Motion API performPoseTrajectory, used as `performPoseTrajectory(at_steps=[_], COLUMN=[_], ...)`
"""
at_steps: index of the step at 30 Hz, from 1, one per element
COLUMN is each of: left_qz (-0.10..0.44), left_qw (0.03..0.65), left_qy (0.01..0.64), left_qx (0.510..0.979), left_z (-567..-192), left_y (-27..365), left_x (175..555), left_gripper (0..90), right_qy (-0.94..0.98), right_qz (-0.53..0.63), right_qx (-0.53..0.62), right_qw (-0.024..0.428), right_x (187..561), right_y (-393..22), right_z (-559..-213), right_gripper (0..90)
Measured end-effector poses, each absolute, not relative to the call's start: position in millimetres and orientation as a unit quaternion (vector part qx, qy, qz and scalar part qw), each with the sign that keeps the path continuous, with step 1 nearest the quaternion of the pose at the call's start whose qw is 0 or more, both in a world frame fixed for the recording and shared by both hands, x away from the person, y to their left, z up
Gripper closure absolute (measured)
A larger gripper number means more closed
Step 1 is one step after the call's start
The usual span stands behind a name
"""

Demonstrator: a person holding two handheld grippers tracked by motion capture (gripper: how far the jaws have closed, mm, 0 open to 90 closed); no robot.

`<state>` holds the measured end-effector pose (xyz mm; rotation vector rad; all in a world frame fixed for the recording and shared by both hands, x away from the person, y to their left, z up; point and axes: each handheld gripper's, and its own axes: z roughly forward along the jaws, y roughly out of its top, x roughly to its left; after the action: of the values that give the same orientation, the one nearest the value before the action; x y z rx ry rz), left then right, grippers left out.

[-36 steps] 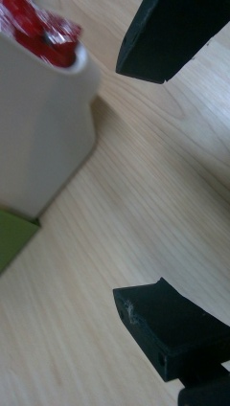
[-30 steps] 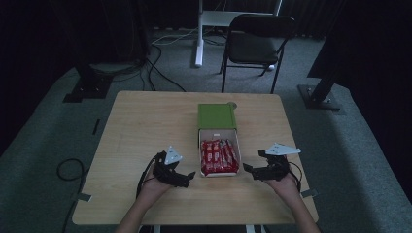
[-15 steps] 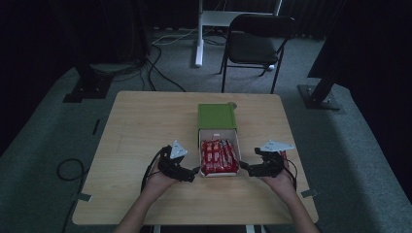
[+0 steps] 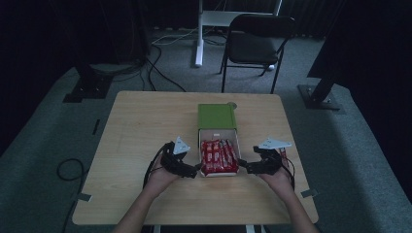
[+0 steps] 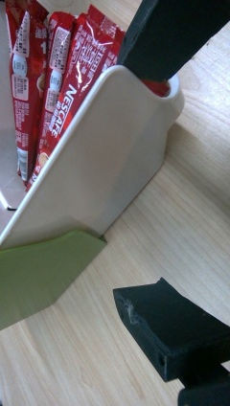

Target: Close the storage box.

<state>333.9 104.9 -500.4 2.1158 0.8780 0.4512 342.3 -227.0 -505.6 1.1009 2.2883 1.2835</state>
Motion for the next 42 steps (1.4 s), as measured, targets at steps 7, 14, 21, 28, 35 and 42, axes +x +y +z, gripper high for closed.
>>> performPoseTrajectory(at_steps=[7, 14, 21, 28, 35, 42], left_qz=[0.179, 0.180, 0.177, 0.176, 0.176, 0.176], left_qw=[0.391, 0.387, 0.386, 0.380, 0.379, 0.376], left_qy=[0.351, 0.356, 0.360, 0.359, 0.360, 0.361], left_qx=[0.832, 0.831, 0.831, 0.834, 0.834, 0.835], left_z=[-499.4, -498.0, -498.0, -496.7, -496.4, -495.8], left_y=[106.1, 109.3, 111.5, 111.5, 110.7, 110.7], left_x=[339.7, 347.3, 352.7, 357.7, 362.4, 366.7], left_gripper=[1.0, 1.0, 1.0, 1.0, 1.0, 1.0], right_qy=[0.796, 0.798, 0.802, 0.801, 0.800, 0.800], right_qz=[0.447, 0.445, 0.440, 0.440, 0.437, 0.435], right_qx=[0.382, 0.382, 0.378, 0.380, 0.384, 0.386], right_qw=[0.145, 0.142, 0.143, 0.143, 0.145, 0.147], right_x=[345.1, 349.8, 354.4, 357.9, 362.1, 366.1], right_y=[-225.6, -221.8, -219.0, -218.5, -218.3, -217.0], right_z=[-506.0, -505.4, -503.9, -503.9, -503.3, -502.8], right_gripper=[10.5, 10.5, 10.5, 10.5, 10.5, 10.5])
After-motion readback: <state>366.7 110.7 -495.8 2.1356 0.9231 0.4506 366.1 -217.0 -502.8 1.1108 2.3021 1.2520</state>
